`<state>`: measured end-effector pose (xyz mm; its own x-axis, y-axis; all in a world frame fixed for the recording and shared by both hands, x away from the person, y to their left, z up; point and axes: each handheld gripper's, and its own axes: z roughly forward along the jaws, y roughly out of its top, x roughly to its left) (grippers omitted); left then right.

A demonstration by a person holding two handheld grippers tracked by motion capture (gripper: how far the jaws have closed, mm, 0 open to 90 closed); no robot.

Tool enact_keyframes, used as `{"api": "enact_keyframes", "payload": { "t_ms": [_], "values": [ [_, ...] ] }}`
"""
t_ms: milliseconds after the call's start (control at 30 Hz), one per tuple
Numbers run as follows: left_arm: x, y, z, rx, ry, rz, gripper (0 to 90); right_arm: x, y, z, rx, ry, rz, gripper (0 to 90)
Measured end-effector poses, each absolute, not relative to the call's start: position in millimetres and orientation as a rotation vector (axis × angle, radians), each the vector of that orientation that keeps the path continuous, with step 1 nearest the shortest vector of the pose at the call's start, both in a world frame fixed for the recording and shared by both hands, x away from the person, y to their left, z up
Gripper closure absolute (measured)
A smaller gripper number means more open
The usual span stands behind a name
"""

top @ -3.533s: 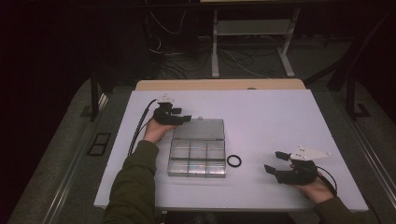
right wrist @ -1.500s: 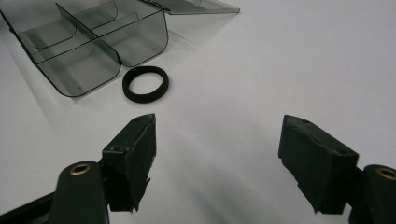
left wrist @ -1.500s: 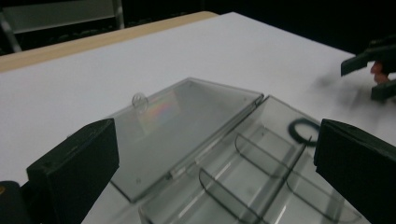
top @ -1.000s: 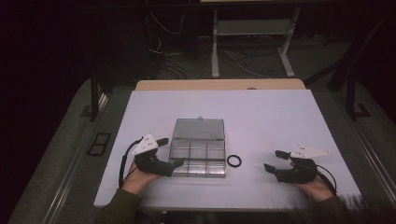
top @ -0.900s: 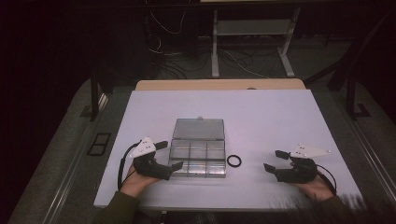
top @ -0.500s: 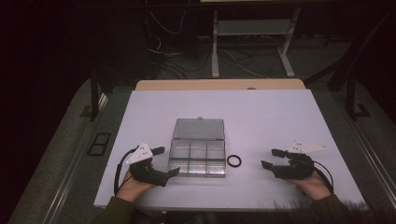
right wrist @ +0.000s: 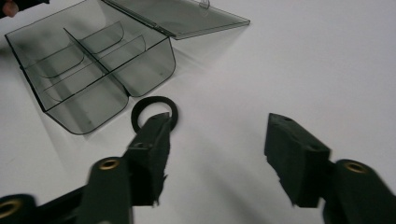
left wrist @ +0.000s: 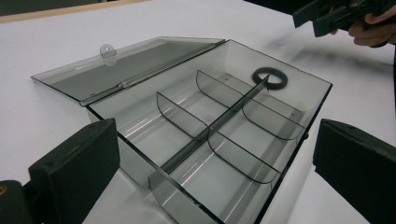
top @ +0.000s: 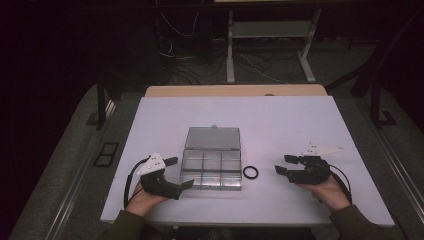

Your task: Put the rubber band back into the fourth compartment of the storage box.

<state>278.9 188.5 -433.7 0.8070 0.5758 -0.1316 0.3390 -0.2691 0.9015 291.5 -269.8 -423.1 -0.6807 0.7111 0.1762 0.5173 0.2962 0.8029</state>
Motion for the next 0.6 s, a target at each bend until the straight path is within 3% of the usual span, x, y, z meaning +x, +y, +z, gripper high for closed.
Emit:
{"api": "enact_keyframes", "payload": {
  "t_ms": [333, 600],
  "values": [
    [279, 188, -433, 1.888, 0.693, 0.265, 0.0, 306, -256, -420, 1.126, 2.415, 1.37, 41.5],
    [279, 188, -433, 1.891, 0.695, 0.268, 0.0, 316, -242, -423, 1.103, 2.46, 1.375, 48.5]
  ]
}}
